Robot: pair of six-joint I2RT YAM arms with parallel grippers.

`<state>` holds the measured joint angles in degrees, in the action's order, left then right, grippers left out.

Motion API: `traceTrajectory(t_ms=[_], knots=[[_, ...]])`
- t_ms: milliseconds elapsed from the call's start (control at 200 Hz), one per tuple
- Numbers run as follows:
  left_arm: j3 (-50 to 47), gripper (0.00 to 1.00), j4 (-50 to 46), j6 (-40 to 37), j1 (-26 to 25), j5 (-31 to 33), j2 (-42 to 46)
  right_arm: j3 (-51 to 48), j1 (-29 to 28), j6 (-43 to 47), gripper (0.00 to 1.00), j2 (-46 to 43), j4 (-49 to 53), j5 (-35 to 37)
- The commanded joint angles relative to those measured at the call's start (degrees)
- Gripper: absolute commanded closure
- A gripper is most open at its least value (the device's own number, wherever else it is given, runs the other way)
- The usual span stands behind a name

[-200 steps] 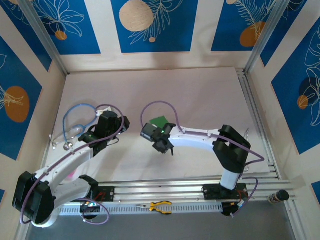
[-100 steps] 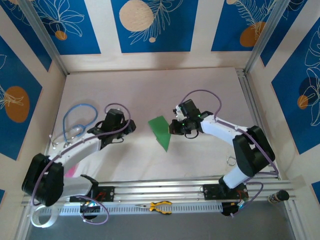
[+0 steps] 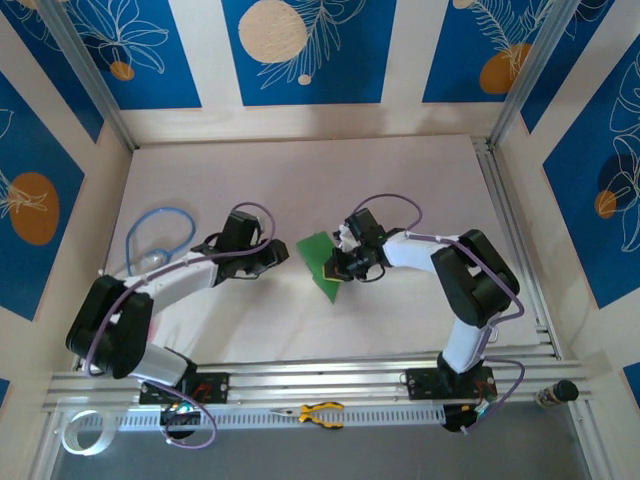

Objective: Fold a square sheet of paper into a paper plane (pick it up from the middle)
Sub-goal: Turn over the paper at the center of the table, then fold the wing for the fifth time at the center of the table.

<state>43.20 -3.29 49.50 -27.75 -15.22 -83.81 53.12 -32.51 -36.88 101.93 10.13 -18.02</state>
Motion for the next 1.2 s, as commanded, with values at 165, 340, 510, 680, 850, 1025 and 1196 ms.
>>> traceTrajectory(t_ms=[165, 340, 510, 680, 850, 1025, 1196], knots=[[5.92, 0.7, 3.93, 0.93, -0.35, -10.36, -7.53, -2.9, -2.12, -7.4, 0.9, 1.6, 0.11, 2.18], [9.67, 0.77, 4.74, 1.82, -1.52, -12.88, -13.18, -3.93, -4.42, -15.53, 0.9, 1.63, 1.66, 5.78], [12.85, 0.83, 4.47, 2.62, -3.4, -12.99, -18.09, -7.24, -6.3, -24.03, 0.91, -0.21, -0.99, 8.61], [14.19, 0.85, 2.33, 3.04, -4.27, -9.82, -21.56, -8.95, -7.73, -27.26, 0.91, -2.63, -2.34, 10.74], [14.46, 0.9, 1.08, 3.51, -4.93, -6.68, -24.2, -9.18, -8.33, -26.57, 0.89, -6.39, -3.38, 11.52], [11.8, 0.92, 0.24, 2.76, -4.96, -4.85, -24.7, -8.05, -4.79, -22.09, 0.84, -12.67, 1.16, 13.83], [8.64, 0.92, 5.19, 2.71, -4.92, -7.67, -25.34, -10.17, 4.81, -18.76, 0.79, -12.59, -1.61, 4.8]])
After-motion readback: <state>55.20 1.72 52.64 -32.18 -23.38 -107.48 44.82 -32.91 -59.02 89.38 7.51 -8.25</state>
